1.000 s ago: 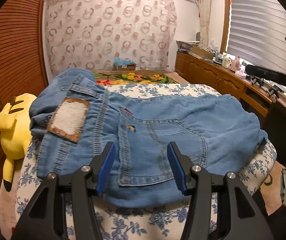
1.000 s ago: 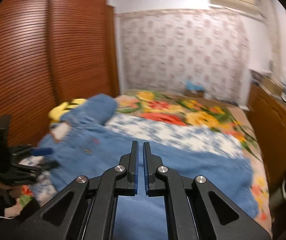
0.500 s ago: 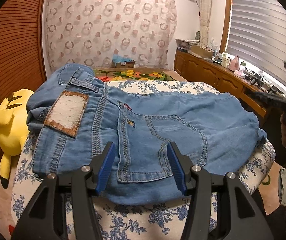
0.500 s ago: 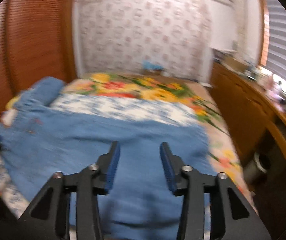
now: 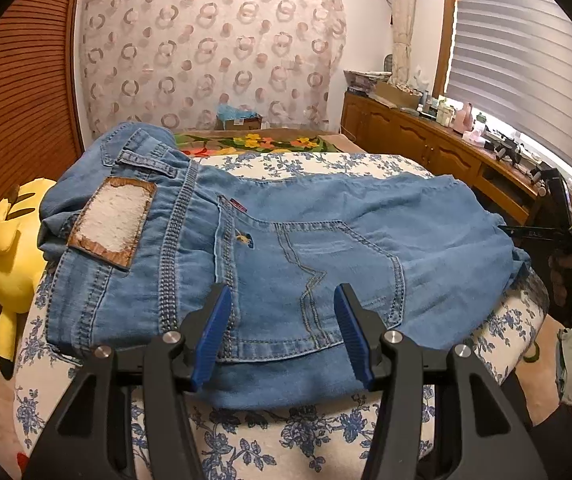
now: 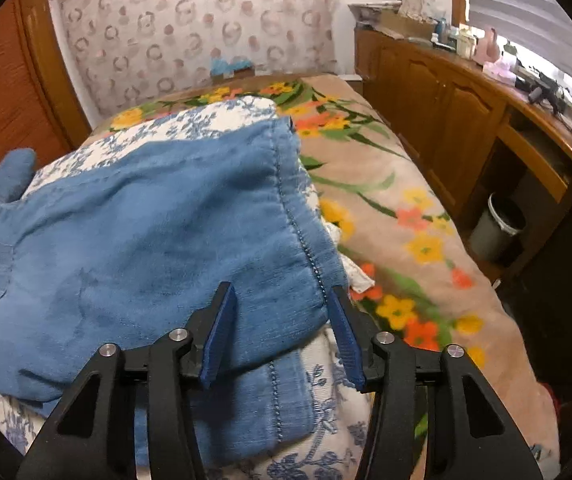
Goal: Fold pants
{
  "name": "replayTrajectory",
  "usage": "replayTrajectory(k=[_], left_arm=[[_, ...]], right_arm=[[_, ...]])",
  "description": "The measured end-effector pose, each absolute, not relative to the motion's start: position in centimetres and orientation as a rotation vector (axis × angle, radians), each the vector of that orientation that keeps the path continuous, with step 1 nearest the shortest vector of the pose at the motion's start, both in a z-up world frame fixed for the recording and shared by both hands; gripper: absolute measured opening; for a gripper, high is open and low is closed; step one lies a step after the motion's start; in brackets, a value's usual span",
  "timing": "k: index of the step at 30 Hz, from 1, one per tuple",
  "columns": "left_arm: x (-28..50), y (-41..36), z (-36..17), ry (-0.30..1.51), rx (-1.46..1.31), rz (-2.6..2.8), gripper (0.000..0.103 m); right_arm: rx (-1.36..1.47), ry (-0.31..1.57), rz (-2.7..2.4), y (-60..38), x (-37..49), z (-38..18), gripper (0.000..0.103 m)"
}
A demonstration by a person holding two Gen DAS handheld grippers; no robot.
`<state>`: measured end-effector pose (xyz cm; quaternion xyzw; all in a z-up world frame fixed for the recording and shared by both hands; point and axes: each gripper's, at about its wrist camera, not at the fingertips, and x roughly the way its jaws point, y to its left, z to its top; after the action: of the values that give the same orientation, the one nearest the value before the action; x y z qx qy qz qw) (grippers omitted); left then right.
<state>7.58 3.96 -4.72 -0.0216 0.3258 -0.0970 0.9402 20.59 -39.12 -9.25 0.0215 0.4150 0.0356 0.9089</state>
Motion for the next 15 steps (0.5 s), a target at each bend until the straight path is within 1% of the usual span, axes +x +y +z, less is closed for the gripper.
replayTrajectory(k=[1,6,9,12,13,14,15], left_arm=[[7.6,4.0,-4.7,0.665,-0.043,-0.198,0.053],[7.5,4.1,-4.7,0.663,-0.053,-0.192,0.053],[7.5,4.2,-4.7,0.661,-0.063,-0.191,0.053],[7.5,4.4,-4.8,0.663,-0.064,-0.192,0.053],[7.4,4.5,-4.8,0.665,-0.065,-0.195,0.053],[7.3,4.5,-4.9,0.666,-0.065,-0.197,0.053],[7.3,4.5,-5.0,0.667,-0.066,-0.199,0.053]], right_arm=[[0.036,0.837,0.089,-38.8,20.4,-9.0,0.000],[-0.035,0.668,0.101,-36.3,18.4,-5.2,0.000],[-0.066,0.636,0.133,-34.9,18.4,-3.3,0.000],[-0.047,0.654,0.111,-35.7,19.0,-3.3,0.000],[-0.043,0.662,0.092,-36.1,19.2,-3.5,0.000],[-0.046,0.675,0.070,-36.5,19.4,-4.0,0.005],[-0.042,0.704,0.046,-37.3,19.8,-4.9,0.023]])
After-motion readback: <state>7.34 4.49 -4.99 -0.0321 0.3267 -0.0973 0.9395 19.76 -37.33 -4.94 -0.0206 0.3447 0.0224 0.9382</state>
